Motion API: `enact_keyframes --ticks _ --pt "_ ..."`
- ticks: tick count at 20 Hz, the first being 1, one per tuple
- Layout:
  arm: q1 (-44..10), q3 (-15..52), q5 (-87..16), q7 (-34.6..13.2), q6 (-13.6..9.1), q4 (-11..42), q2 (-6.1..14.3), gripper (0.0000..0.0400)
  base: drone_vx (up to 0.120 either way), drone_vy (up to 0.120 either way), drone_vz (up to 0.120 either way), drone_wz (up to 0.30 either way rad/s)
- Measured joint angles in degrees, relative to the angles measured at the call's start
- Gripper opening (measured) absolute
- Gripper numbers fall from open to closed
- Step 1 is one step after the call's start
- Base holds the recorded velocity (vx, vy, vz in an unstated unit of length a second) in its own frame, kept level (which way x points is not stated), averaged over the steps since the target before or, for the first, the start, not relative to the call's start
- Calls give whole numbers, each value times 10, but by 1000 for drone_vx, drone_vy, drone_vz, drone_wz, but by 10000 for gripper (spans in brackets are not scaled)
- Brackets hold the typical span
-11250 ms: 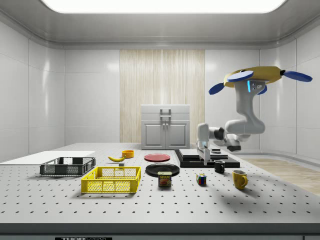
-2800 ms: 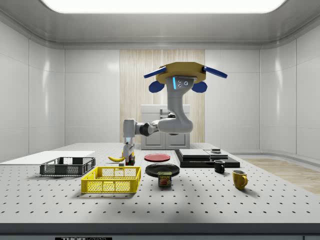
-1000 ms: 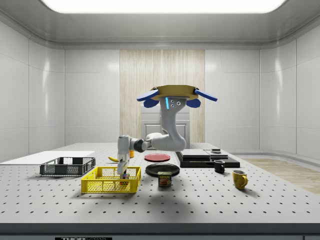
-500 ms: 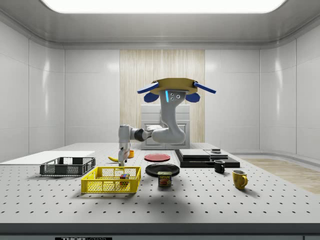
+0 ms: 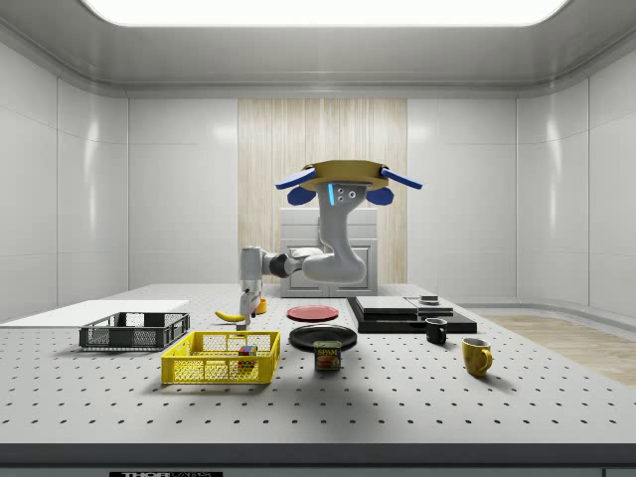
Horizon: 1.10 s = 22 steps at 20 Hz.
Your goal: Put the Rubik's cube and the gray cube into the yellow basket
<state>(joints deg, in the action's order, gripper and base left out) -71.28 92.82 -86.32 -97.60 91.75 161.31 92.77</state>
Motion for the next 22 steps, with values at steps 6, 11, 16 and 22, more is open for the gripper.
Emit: enact_keyframes --ticks 6,11,16,22 --pt "0 1 1 0 1 0 2 400 0 -120 0 0" --pt "0 1 2 0 2 0 3 400 120 -120 0 0" --pt "0 1 2 0 3 0 4 400 56 -120 0 0" --pt "0 1 2 0 4 0 5 400 120 -120 0 0"
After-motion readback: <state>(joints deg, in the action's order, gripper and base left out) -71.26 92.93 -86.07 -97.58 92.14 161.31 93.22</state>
